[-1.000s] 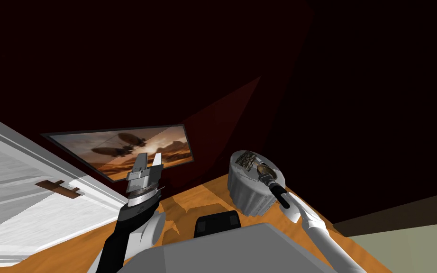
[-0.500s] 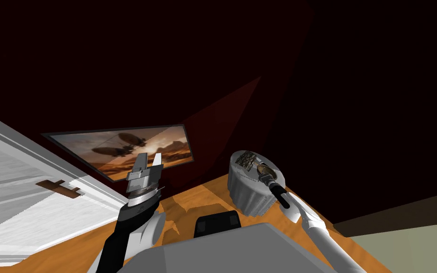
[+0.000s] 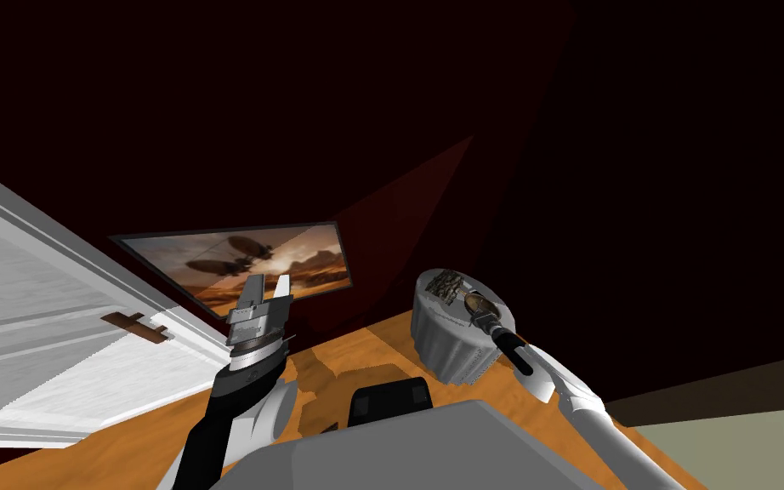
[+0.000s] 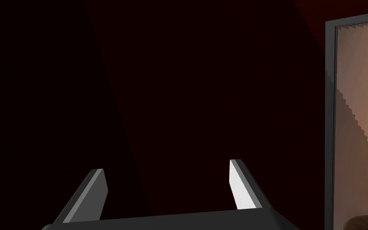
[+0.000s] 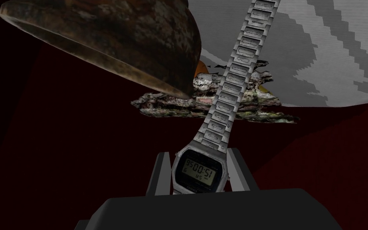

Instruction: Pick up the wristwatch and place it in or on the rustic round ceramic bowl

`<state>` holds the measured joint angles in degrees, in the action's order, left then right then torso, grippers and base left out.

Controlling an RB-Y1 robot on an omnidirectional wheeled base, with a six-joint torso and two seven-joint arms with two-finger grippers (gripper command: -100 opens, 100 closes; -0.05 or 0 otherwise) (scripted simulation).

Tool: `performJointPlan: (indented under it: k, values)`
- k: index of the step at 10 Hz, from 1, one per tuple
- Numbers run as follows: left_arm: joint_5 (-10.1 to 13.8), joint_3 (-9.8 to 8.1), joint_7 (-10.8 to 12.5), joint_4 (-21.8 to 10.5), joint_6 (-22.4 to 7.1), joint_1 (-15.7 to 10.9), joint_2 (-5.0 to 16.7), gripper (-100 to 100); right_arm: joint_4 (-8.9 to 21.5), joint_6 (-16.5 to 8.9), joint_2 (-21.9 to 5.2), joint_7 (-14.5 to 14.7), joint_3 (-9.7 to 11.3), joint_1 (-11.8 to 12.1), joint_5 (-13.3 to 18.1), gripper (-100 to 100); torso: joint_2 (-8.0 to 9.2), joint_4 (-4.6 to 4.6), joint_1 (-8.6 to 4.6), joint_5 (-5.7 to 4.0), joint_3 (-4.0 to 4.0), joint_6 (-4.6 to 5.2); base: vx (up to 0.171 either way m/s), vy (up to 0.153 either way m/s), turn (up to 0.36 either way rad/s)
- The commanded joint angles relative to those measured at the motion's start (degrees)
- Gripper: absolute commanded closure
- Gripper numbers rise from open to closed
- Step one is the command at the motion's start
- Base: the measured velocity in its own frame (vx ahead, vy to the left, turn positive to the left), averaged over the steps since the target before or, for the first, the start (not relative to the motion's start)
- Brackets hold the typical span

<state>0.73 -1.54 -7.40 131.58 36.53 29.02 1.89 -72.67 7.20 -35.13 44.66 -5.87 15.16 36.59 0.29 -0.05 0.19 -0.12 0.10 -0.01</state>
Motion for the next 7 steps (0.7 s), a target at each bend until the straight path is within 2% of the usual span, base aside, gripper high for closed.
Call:
performJointPlan:
  k: [1, 5, 6, 7]
  values:
    - [0.0, 0.0, 0.0, 0.0, 0.0, 0.0, 0.0, 0, 0.47, 0.21, -2.58, -1.49, 0.44, 0.76, -1.82, 100, 0.0, 0.0, 0.0, 0.0, 0.0, 0.0, -0.079, 0.06, 0.052]
    - [0.0, 0.0, 0.0, 0.0, 0.0, 0.0, 0.0, 0, 1.21, -0.03, -9.56, -5.8, 2.29, 2.54, -6.55, 100, -0.01, 0.01, -0.02, -0.01, 0.0, 0.01, -0.061, 0.06, 0.052]
    - [0.0, 0.0, 0.0, 0.0, 0.0, 0.0, 0.0, 0, 1.21, -0.03, -9.94, -5.8, 2.29, 2.54, -6.55, 100, -0.01, 0.01, -0.05, -0.01, 0.0, 0.04, -0.04, 0.035, 0.002]
    - [0.0, 0.0, 0.0, 0.0, 0.0, 0.01, 0.0, 0, 1.36, -0.09, -11.72, -6.9, 2.74, 2.97, -7.64, 100, -0.06, 0.0, -0.1, -0.01, -0.02, 0.03, -0.03, 0.029, 0.024]
